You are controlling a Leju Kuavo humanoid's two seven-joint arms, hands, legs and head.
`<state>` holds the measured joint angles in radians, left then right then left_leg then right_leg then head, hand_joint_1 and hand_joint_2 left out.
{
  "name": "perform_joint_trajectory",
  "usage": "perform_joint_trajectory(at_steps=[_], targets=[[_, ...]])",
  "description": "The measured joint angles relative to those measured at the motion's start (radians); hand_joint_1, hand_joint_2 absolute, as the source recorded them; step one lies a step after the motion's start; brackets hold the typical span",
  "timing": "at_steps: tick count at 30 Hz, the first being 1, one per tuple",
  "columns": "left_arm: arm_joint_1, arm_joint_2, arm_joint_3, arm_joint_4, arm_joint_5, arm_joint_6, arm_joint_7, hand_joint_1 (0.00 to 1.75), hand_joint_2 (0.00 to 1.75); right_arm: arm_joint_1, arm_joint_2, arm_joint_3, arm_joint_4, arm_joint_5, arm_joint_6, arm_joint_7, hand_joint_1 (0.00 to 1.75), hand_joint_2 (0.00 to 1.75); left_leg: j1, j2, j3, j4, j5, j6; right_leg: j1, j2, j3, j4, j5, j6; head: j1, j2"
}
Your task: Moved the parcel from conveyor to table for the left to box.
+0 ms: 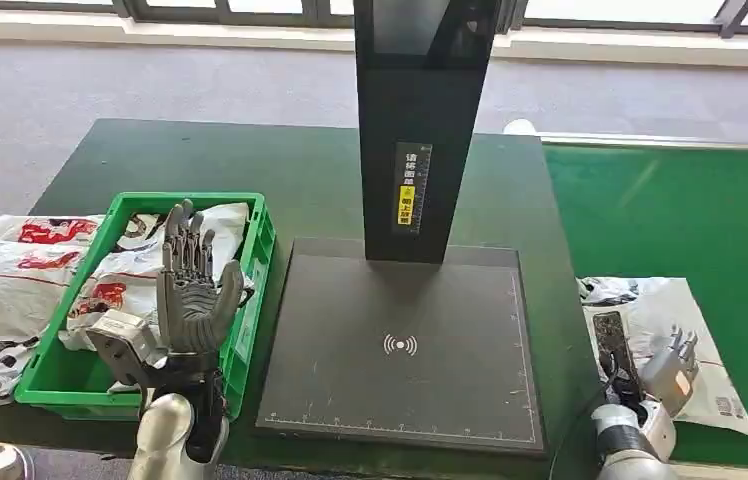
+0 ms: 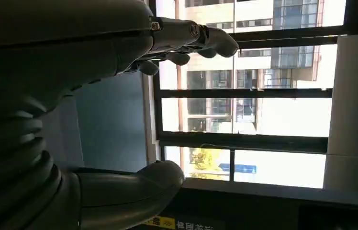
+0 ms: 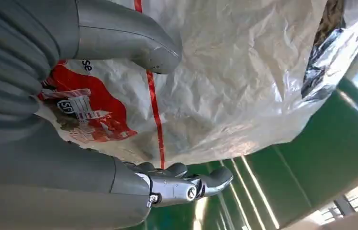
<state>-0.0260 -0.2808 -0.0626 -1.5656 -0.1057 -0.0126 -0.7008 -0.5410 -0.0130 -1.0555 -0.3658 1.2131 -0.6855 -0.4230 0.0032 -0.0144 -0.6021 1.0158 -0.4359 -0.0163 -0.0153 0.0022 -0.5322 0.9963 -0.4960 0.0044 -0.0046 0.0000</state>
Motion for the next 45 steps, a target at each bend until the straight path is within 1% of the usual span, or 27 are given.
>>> perform_joint_trajectory(at_steps=[1,5,8,9,11,16,21,45], targets=[[0.0,0.0,0.0,0.0,0.0,-0.001,0.0,0.0,1.75,-0.001,-0.002,0.0,0.003,0.006,0.008,0.013,1.75,1.75,0.0,0.0,0.0,0.0,0.0,0.0,0.0,0.0,0.0,0.0,0.0,0.0,0.0,0.0],[0.0,0.0,0.0,0.001,-0.003,-0.008,0.0,0.0,1.75,-0.001,-0.003,0.008,0.014,0.044,0.048,0.074,1.75,1.75,0.0,0.0,0.0,0.0,0.0,0.0,0.0,0.0,0.0,0.0,0.0,0.0,0.0,0.0],[-0.001,0.0,0.0,0.003,-0.005,-0.02,0.0,0.0,1.75,-0.003,-0.006,0.045,0.023,0.156,0.186,0.265,1.75,1.75,0.0,0.0,0.0,0.0,0.0,0.0,0.0,0.0,0.0,0.0,0.0,0.0,0.0,0.0],[-0.002,0.0,0.0,0.004,-0.005,-0.024,0.0,0.0,1.75,-0.004,-0.008,0.063,0.026,0.182,0.217,0.299,1.75,1.75,0.0,0.0,0.001,0.0,0.0,0.0,0.0,0.0,0.001,0.0,0.0,0.0,0.0,0.0],[-0.002,0.0,0.0,0.005,-0.005,-0.026,0.0,0.0,1.75,-0.011,-0.009,0.09,0.029,0.197,0.247,0.328,1.75,1.75,0.0,0.001,0.002,0.0,0.0,0.0,0.0,0.001,0.001,0.0,0.0,0.0,0.0,0.0],[-0.002,0.0,0.0,0.006,0.001,-0.038,0.0,0.0,1.75,-0.022,-0.013,0.125,0.03,0.209,0.272,0.346,1.75,1.75,0.0,0.002,0.004,0.0,0.0,0.0,0.0,0.001,0.002,-0.001,0.0,0.0,0.0,0.0],[-0.002,0.0,0.0,0.009,0.001,-0.038,0.0,0.0,1.75,-0.024,-0.013,0.14,0.032,0.209,0.273,0.351,1.75,1.75,0.0,0.002,0.005,0.0,0.0,0.0,0.0,0.001,0.004,-0.001,0.0,0.0,0.0,0.0],[-0.003,0.0,0.0,0.015,0.002,-0.048,0.0,0.0,1.75,-0.024,-0.013,0.156,0.035,0.218,0.288,0.356,1.75,1.75,0.0,0.002,0.005,0.0,0.0,0.0,0.0,0.001,0.005,-0.001,0.001,0.001,0.0,0.0]])
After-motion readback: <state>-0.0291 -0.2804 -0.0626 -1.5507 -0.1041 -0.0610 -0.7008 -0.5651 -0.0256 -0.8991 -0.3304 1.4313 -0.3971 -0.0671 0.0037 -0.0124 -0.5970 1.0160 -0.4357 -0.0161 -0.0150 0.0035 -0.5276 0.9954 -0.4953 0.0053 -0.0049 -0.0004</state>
